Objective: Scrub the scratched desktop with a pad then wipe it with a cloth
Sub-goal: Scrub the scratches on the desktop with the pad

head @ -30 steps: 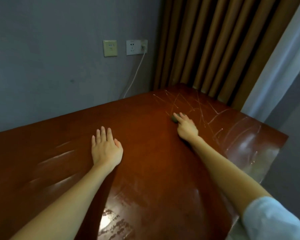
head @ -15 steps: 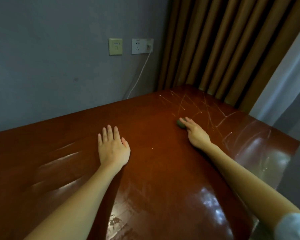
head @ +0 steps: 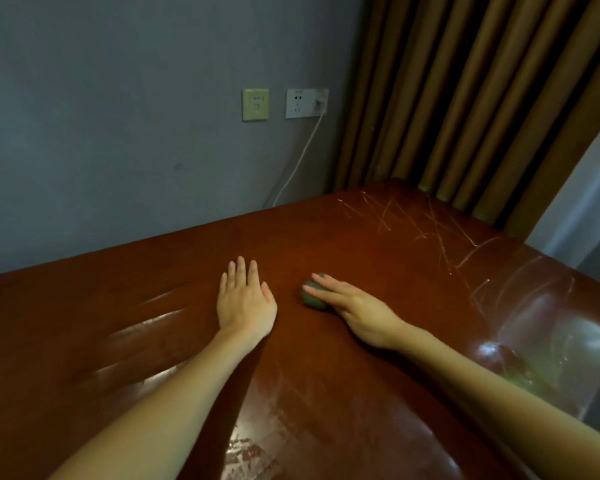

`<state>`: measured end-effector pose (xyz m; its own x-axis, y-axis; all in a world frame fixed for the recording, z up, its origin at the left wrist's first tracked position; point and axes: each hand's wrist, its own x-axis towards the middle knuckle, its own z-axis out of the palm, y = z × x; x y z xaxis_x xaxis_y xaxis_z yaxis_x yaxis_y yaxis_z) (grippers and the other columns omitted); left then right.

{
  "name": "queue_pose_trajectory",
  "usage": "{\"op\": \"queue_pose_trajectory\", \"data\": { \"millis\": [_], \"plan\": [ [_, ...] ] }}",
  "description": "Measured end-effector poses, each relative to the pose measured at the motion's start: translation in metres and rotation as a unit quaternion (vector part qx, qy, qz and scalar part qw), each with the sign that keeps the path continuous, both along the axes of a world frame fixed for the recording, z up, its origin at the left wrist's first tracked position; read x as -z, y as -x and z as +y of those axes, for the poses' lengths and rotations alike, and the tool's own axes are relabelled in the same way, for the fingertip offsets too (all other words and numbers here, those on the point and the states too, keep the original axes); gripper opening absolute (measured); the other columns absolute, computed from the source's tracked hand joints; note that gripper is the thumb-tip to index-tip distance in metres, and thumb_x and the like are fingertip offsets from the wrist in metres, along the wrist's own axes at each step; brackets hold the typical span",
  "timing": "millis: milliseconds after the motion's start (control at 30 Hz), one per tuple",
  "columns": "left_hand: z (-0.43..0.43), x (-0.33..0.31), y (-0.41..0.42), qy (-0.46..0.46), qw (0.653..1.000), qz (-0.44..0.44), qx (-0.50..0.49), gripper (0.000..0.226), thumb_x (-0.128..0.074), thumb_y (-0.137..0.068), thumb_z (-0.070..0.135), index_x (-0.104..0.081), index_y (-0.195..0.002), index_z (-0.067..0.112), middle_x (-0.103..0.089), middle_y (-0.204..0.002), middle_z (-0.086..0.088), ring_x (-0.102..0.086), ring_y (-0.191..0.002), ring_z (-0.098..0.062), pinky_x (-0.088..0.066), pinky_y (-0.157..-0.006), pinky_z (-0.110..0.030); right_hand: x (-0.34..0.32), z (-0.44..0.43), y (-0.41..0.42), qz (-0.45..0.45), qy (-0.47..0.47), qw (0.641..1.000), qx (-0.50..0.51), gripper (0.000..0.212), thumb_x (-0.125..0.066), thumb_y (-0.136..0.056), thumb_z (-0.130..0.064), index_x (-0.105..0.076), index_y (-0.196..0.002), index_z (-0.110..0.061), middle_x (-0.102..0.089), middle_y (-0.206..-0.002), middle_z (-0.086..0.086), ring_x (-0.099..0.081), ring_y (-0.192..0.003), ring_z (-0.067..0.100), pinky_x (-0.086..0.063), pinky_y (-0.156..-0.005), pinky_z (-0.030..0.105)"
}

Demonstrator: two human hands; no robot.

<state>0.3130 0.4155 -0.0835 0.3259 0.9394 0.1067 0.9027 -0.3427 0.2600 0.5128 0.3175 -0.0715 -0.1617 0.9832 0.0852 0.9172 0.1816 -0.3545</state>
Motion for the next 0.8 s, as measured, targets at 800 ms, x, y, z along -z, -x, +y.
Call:
{"op": "queue_pose_trajectory", "data": {
  "millis": [800],
  "plan": [
    [0.089, 0.001, 0.011, -0.007, 1.000, 0.030, -0.002, 0.058, -0.017, -0.100, 0.044, -0.005, -0.153, 0.024, 0.002, -0.161, -0.002, 0.003, -0.148, -0.019, -0.001, -0.121, -0.039, -0.001, 0.092, -0.085, 0.012, -0.011, 0.986, 0.166, 0.056, -0.030, -0.100, -0.007, -0.028, -0.145, -0.040, -0.018, -0.157, -0.009, -0.015, -0.145, 0.012, -0.009, -0.117, 0.030]
  ]
}}
